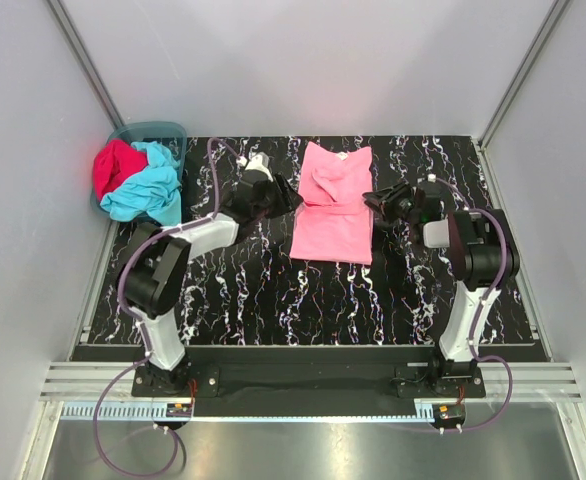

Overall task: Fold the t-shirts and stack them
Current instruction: Fold the tshirt

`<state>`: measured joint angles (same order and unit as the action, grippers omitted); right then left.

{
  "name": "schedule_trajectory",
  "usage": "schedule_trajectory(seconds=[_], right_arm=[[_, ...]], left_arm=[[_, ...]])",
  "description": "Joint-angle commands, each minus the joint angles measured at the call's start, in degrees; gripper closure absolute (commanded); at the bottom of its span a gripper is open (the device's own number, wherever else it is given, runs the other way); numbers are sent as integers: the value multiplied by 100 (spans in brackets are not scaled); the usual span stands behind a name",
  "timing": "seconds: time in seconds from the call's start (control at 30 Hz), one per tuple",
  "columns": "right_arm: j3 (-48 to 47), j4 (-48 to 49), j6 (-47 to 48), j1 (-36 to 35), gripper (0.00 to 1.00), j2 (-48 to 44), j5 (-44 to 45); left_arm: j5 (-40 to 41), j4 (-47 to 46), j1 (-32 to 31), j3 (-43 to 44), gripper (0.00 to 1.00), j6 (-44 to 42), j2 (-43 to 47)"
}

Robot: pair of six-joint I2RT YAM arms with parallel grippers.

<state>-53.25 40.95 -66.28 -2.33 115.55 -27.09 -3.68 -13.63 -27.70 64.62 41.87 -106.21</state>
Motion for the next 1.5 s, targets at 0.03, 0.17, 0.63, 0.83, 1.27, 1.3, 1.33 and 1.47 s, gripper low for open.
schedule_trajectory(seconds=[0.03,0.17,0.63,0.83,1.27,1.3,1.33,1.47], right_arm=[[-106,-183,264,31,62,-612,282],[51,-491,449,39,62,-1050,564],[1089,-324,546,39,64,-1746,591],[1168,-281,546,39,64,-1746,556],[1151,36,458,66,65,-1369,442],[1142,106,415,74,65,-1333,433],[1159,150,388,83,65,-1289,407],[1203,334,283,92,66,-1184,345]], left_arm=[[-97,-465,-51,-186,42,-135,574],[-133,-562,-147,-537,43,-100,874],[-537,-984,-429,-512,43,-29,190],[-633,-966,-429,41,43,-29,-495],[-774,-105,-385,1993,44,-293,-1630],[-774,-96,-376,2037,44,-302,-1665],[-766,-79,-359,2072,44,-311,-1718],[-792,-184,-306,2002,44,-293,-1824]])
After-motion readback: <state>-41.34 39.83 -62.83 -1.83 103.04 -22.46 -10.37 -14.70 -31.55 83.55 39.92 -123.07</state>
